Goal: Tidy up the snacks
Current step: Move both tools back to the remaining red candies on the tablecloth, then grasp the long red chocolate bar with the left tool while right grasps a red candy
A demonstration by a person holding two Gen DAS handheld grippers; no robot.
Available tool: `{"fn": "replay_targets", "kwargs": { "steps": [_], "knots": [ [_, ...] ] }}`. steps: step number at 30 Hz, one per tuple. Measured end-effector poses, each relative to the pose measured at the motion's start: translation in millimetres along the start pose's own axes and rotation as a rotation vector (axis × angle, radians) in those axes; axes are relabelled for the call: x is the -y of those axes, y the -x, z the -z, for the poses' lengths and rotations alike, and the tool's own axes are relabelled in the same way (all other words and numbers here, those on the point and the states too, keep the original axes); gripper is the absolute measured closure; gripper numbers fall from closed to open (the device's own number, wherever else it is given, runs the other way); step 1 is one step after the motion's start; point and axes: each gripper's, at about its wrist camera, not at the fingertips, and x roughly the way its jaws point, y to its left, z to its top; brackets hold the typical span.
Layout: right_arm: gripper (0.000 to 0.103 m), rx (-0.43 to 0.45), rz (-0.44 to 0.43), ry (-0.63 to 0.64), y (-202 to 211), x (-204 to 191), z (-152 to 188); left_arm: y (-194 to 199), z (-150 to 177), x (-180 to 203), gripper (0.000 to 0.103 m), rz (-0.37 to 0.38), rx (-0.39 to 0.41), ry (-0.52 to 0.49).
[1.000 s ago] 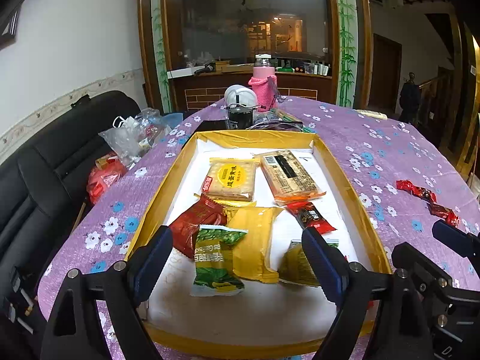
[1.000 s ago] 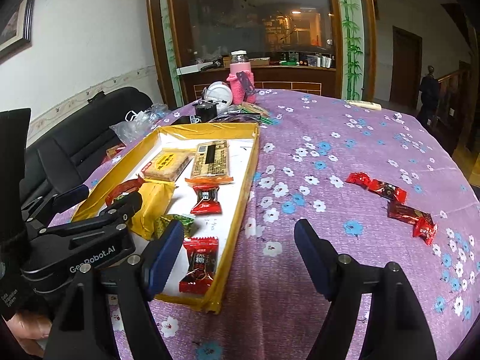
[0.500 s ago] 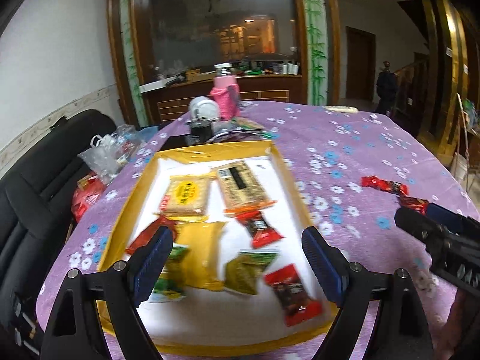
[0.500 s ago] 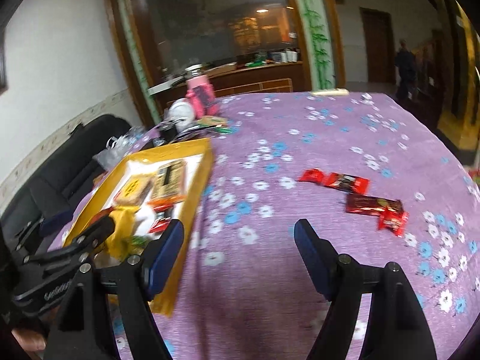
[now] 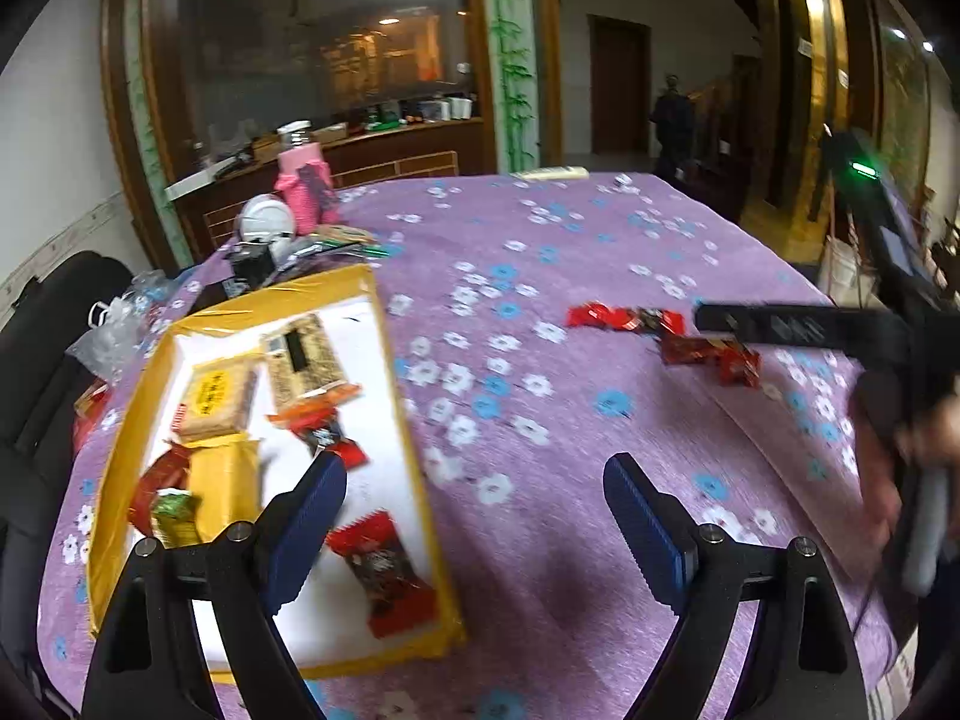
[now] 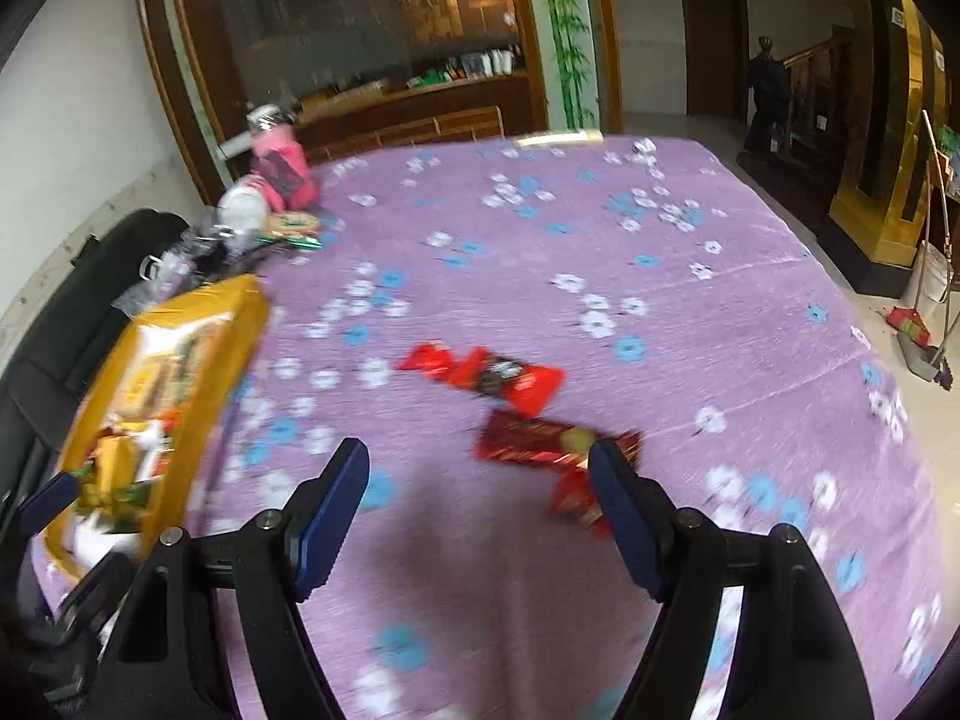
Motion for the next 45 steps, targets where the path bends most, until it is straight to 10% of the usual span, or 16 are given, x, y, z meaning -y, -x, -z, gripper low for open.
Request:
{"fn": "replay_targets", "kwargs": {
  "steps": [13, 20, 24, 35, 40, 45],
  "knots": [
    [0.046, -0.082, -0.071, -0.105, -44.4, 32.5, -2.0, -6.1, 6.1, 12.3, 0.013, 0.007, -0.035, -0.039],
    [0.046, -0.238, -0.491, -0.134, -29.9, -4.1, 20.6, -10.1, 4.7, 8.9, 0.013, 0.007, -0.044, -0.027],
    [0.046, -0.101, -0.188, -0.051, -6.2, -0.3, 11.9, -12.8, 2.2, 7.7, 0.013, 0.038, -0.066, -0.016],
    [0.046, -0.188, -0.157, -0.033, -2.4, -2.9, 48.0, -21.0, -17.7, -4.5, 0.013, 0.079, -0.087, 0.072],
    [0.082, -0.155, -0.006, 0.076, -8.5, -27.0, 56.2, -23.0, -30.9, -2.0, 0.013, 0.068, -0.067, 0.016],
    [0.084, -0.104, -0.022, 0.033, -6.5, -11.5, 49.4, -44.5, -51.1, 10.9, 0.016, 0.146, -0.117, -0.039]
  ]
}}
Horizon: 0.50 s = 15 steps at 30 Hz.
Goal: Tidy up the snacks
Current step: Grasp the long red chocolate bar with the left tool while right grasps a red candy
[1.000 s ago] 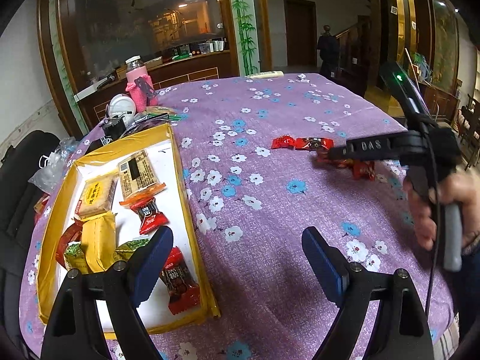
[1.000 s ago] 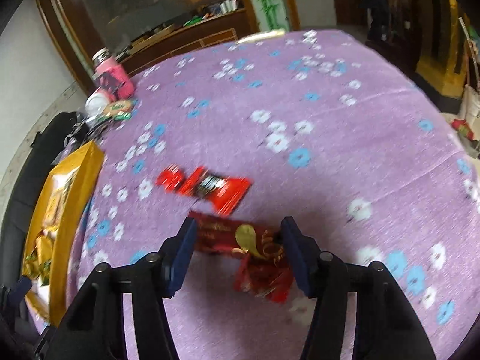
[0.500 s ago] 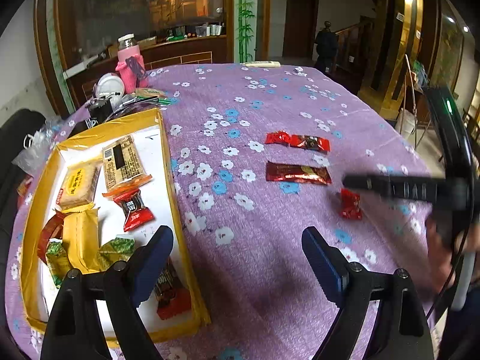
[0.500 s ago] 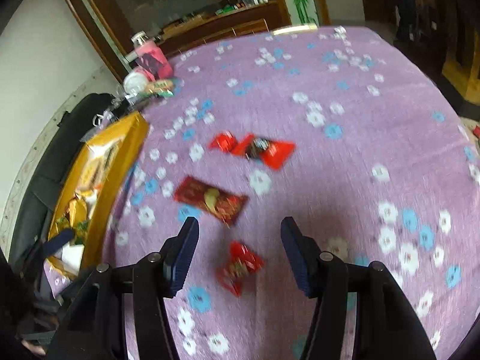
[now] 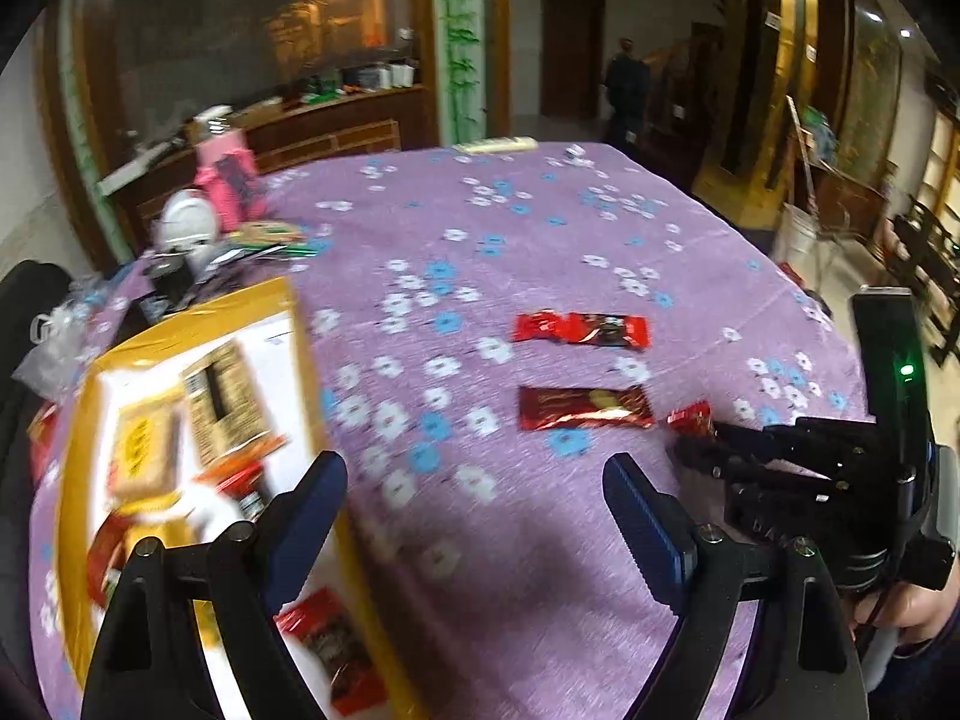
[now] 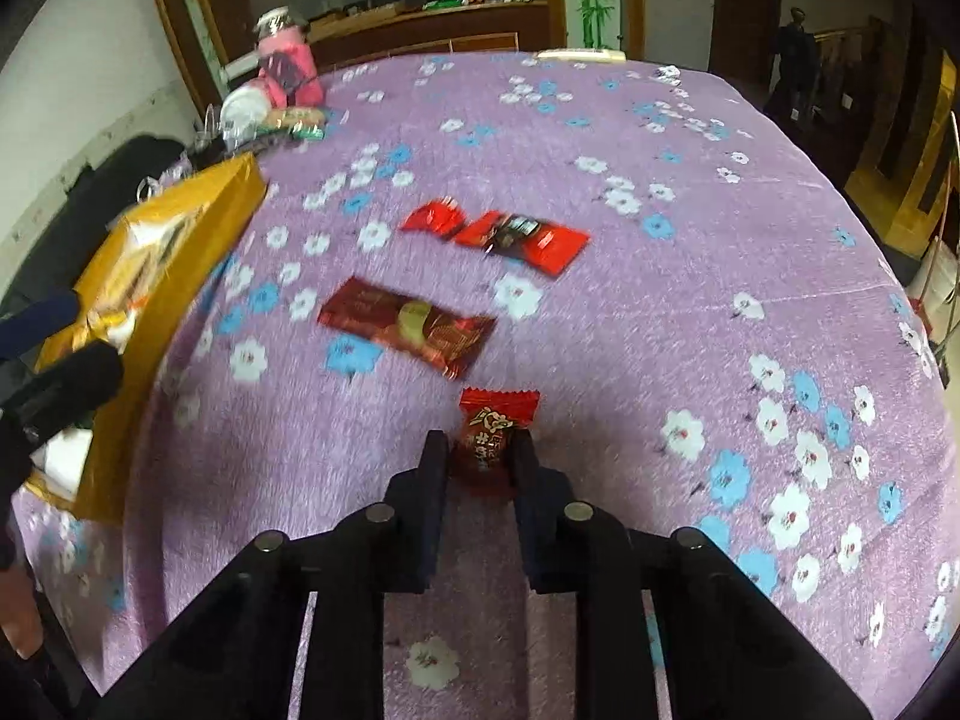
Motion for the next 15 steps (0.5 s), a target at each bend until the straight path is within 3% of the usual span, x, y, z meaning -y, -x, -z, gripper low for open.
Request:
{"fn": "replay_targets", "kwargs": {
  "steps": [3, 5, 9, 13, 15],
  "knots": [
    [0.085, 0.058, 0.005, -0.094, 1.8, 27.4, -3.3, -28.4, -19.1, 3.5, 0.032, 0.079, -0.084, 0.025],
    [0.085, 0.052, -0.075, -0.177, -2.9, 43.2, -4.2, -49.0, -30.2, 5.4, 0.041, 0.135, -0.132, 0.066],
    [0.085, 0.052, -0.176, -0.27, -7.1, 63.2, -2.6, -91.4, -46.4, 9.9, 0.041, 0.18, -0.212, 0.142],
    [0.085, 0.05, -0.202, -0.271, -7.8, 62.8, -2.9, -112.9, -51.1, 17.0, 0.041, 0.177, -0.243, 0.151],
    [0.085, 0.047, -0.206, -0.272, -8.5, 61.7, -3.5, -114.6, -49.3, 23.0, 0.041, 0.209, -0.259, 0.125]
  ]
}}
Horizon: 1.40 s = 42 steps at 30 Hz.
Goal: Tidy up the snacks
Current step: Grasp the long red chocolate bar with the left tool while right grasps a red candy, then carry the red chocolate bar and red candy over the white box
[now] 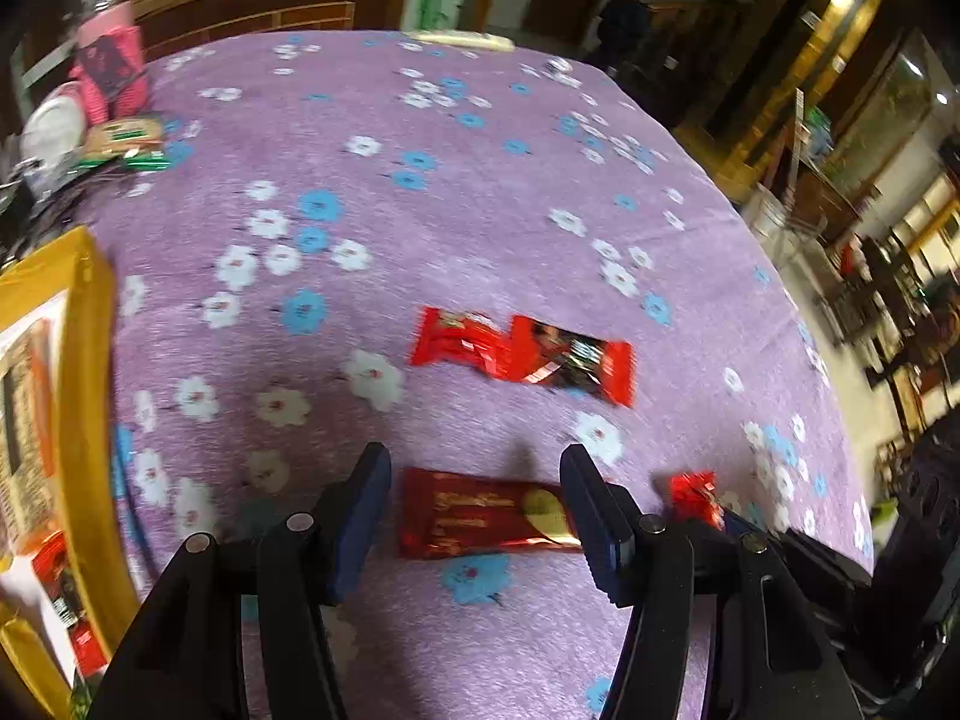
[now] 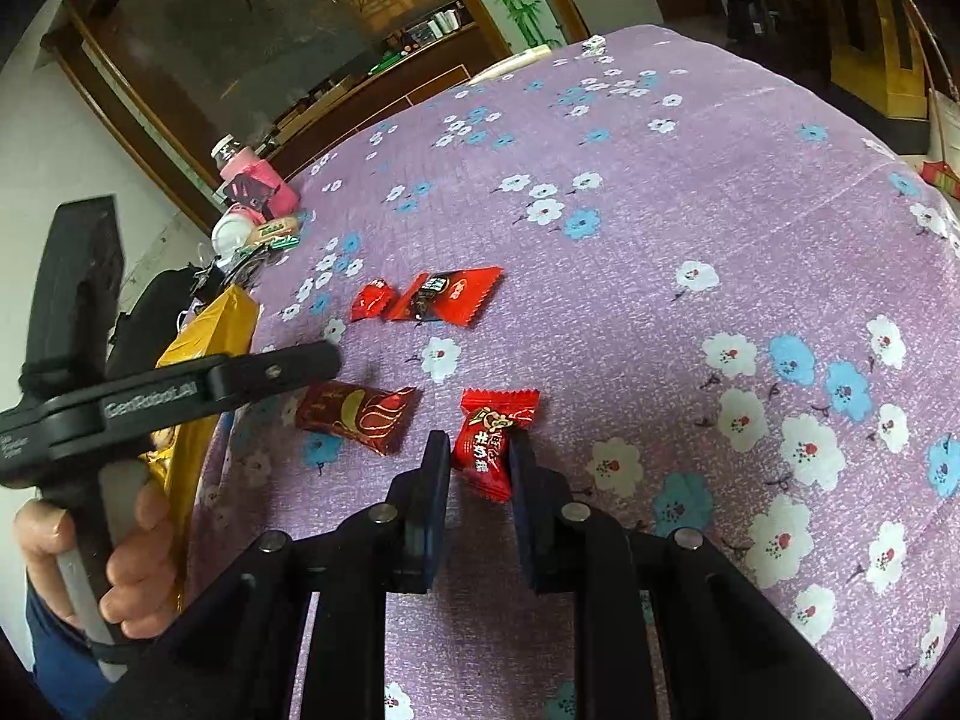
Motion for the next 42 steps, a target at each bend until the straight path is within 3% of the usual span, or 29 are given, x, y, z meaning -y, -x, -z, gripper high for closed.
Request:
{"fn": "replay_targets", "kwargs": {
  "steps": [5, 8, 11, 14, 17, 21, 23, 24, 30, 33, 35, 37, 42],
  "knots": [
    [0.085, 0.01, 0.004, -0.004, 3.1, 1.2, 0.9, 1.2, 22.0, 15.0, 0.041, -0.005, -0.063, -0.118],
    [0.085, 0.023, 0.009, -0.003, 6.0, 1.3, 1.6, 10.6, 49.2, 28.0, 0.041, 0.045, -0.126, -0.205],
    [0.085, 0.033, 0.015, -0.001, 8.0, 1.1, 1.5, 25.3, 63.7, 37.8, 0.04, -0.043, -0.046, -0.27],
    [0.085, 0.036, 0.016, 0.003, 8.7, -0.1, 1.7, 27.5, 58.0, 41.6, 0.039, -0.132, 0.041, -0.309],
    [0.085, 0.034, 0.015, -0.004, 8.0, 1.3, 1.6, 18.1, 46.2, 41.9, 0.034, -0.158, 0.07, -0.339],
    [0.085, 0.03, 0.015, -0.007, 6.9, 1.3, 0.9, 1.4, 23.5, 31.2, 0.031, -0.127, 0.071, -0.331],
    [0.085, 0.029, 0.014, -0.008, 6.8, 1.6, 0.7, -8.9, 16.9, 27.3, 0.029, -0.095, 0.035, -0.308],
    [0.085, 0.029, 0.014, -0.009, 6.8, 1.5, 0.6, -12.0, 17.2, 26.0, 0.029, -0.061, -0.004, -0.305],
    [0.085, 0.028, 0.012, -0.008, 5.9, 0.9, 1.0, -5.7, 40.2, 41.6, 0.028, -0.083, -0.023, -0.37],
    [0.085, 0.031, 0.012, -0.005, 7.0, 1.4, 1.0, -5.2, 35.9, 39.9, 0.045, -0.095, 0.008, -0.323],
    [0.085, 0.034, 0.011, -0.01, 7.3, 1.9, 1.1, -5.4, 33.3, 37.2, 0.063, -0.106, 0.026, -0.289],
    [0.085, 0.031, 0.011, -0.012, 6.7, 2.1, 0.9, -3.3, 34.7, 35.1, 0.072, -0.117, 0.043, -0.269],
    [0.085, 0.042, 0.008, -0.005, 9.4, 0.2, 1.3, 4.1, 50.0, 32.8, 0.076, -0.128, 0.098, -0.211]
  ]
}}
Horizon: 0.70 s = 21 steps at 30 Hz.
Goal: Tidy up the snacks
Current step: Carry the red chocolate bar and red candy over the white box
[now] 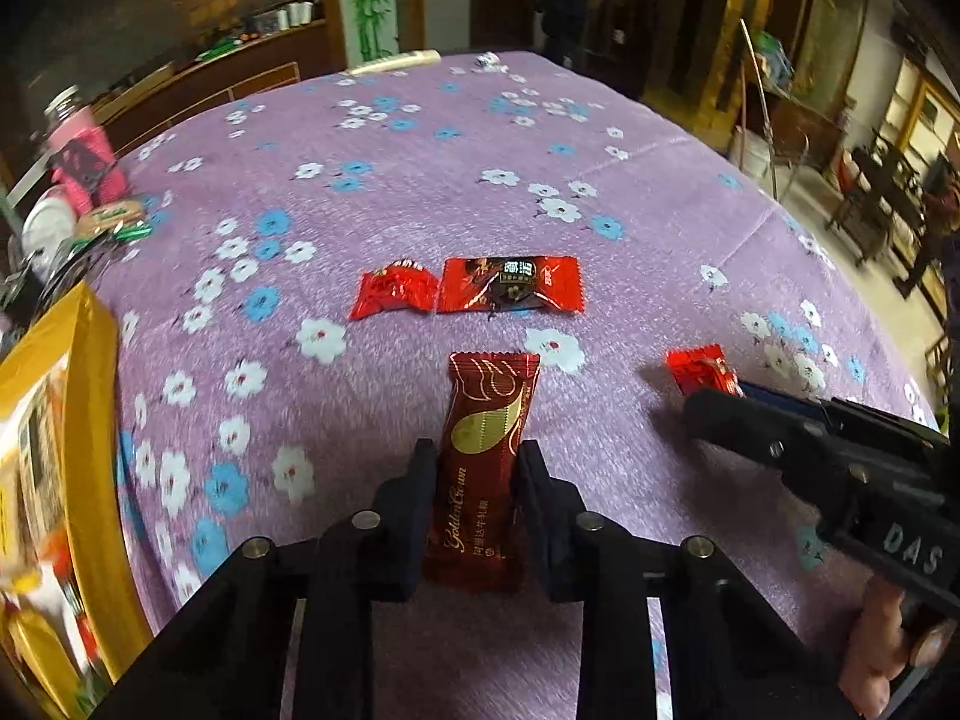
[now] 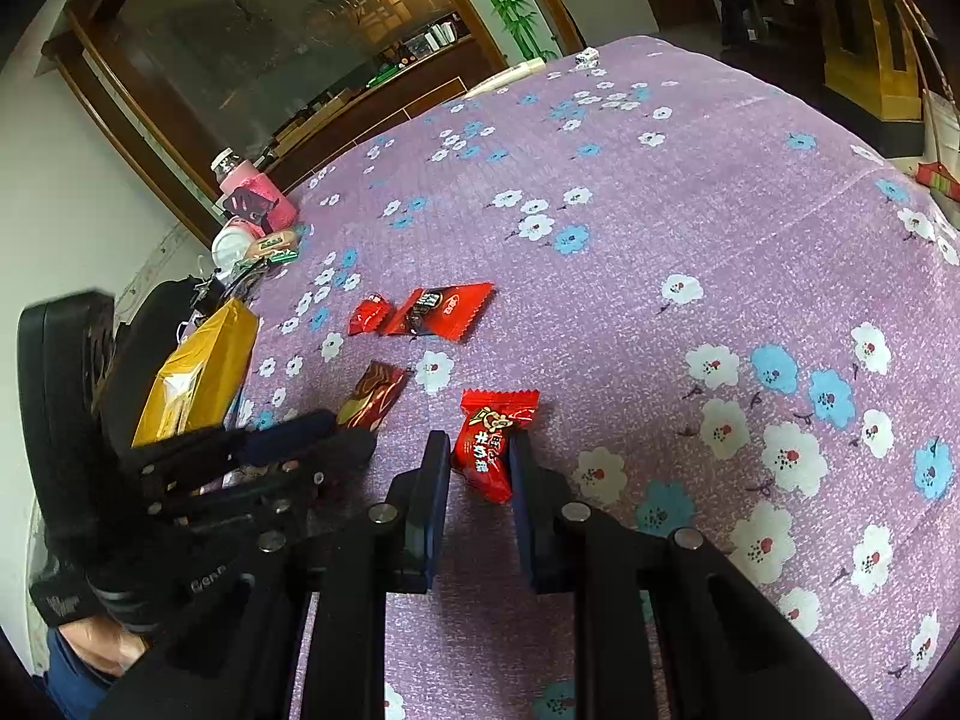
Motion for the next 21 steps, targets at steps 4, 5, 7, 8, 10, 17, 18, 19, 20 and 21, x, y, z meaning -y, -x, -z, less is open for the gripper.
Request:
{"fn": "replay_targets", "kwargs": {
  "steps": [4, 5, 7, 8, 10, 17, 18, 19, 20, 21],
  "knots": [
    [0.085, 0.015, 0.0, 0.014, 3.7, -2.9, 0.9, 14.4, 16.6, -2.3, 0.076, 0.026, 0.064, 0.05],
    [0.085, 0.02, -0.002, 0.022, 4.6, -4.3, 1.1, 19.3, 21.6, -3.5, 0.076, 0.025, 0.094, 0.058],
    [0.085, 0.029, -0.002, 0.034, 6.5, -6.8, 2.0, 23.4, 24.8, -4.5, 0.076, 0.021, 0.129, 0.064],
    [0.085, 0.036, -0.001, 0.042, 7.6, -8.5, 2.1, 26.0, 25.5, -5.9, 0.076, 0.015, 0.148, 0.072],
    [0.085, 0.051, 0.003, 0.06, 10.0, -12.3, 2.4, 31.9, 24.2, -9.2, 0.076, 0.011, 0.193, 0.088],
    [0.085, 0.113, 0.034, 0.13, 18.0, -27.6, 3.3, 44.4, 23.0, -16.6, 0.076, -0.023, 0.297, 0.113],
    [0.085, 0.119, 0.039, 0.14, 18.5, -29.5, 3.0, 44.8, 23.1, -17.8, 0.076, -0.025, 0.3, 0.118],
    [0.085, 0.129, 0.047, 0.152, 19.4, -31.9, 3.4, 45.3, 23.5, -18.7, 0.076, -0.022, 0.301, 0.122],
    [0.085, 0.143, 0.055, 0.166, 21.0, -34.9, 3.9, 45.1, 23.1, -19.6, 0.076, -0.02, 0.3, 0.125],
    [0.085, 0.155, 0.061, 0.181, 22.5, -37.8, 4.6, 45.6, 23.5, -20.0, 0.076, -0.022, 0.3, 0.126]
  ]
}}
